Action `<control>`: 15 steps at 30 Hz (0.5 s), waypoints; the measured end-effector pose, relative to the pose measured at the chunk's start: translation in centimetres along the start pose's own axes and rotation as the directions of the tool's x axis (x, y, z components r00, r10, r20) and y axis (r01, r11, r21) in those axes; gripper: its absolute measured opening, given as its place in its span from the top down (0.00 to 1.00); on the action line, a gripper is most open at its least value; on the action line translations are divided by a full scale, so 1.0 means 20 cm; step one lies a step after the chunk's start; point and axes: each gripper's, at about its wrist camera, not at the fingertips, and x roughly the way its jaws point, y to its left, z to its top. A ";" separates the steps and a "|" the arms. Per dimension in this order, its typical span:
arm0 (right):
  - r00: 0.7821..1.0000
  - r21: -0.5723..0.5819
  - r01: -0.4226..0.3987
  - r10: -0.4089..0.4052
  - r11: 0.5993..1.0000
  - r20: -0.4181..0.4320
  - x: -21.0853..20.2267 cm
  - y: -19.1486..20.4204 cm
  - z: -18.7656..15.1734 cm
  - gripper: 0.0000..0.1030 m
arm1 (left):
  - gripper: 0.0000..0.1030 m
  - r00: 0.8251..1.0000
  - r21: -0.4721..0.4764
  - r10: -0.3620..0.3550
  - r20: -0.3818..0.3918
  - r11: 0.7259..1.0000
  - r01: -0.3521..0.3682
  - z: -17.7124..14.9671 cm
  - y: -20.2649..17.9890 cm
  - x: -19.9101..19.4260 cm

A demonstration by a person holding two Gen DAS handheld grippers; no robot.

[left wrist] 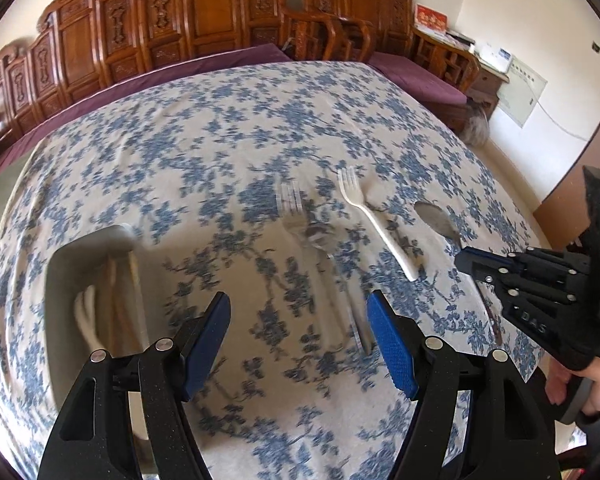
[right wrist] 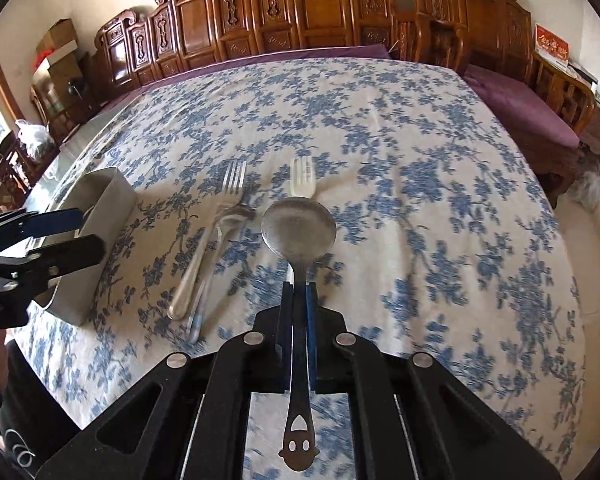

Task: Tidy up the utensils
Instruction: 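Reach the left gripper to the metal forks and grasp one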

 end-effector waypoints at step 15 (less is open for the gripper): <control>1.000 0.053 -0.015 0.016 0.998 -0.004 0.01 -0.17 -0.10 0.93 | 0.67 0.995 0.044 -0.016 -0.101 0.999 0.021 0.07 -0.19 0.33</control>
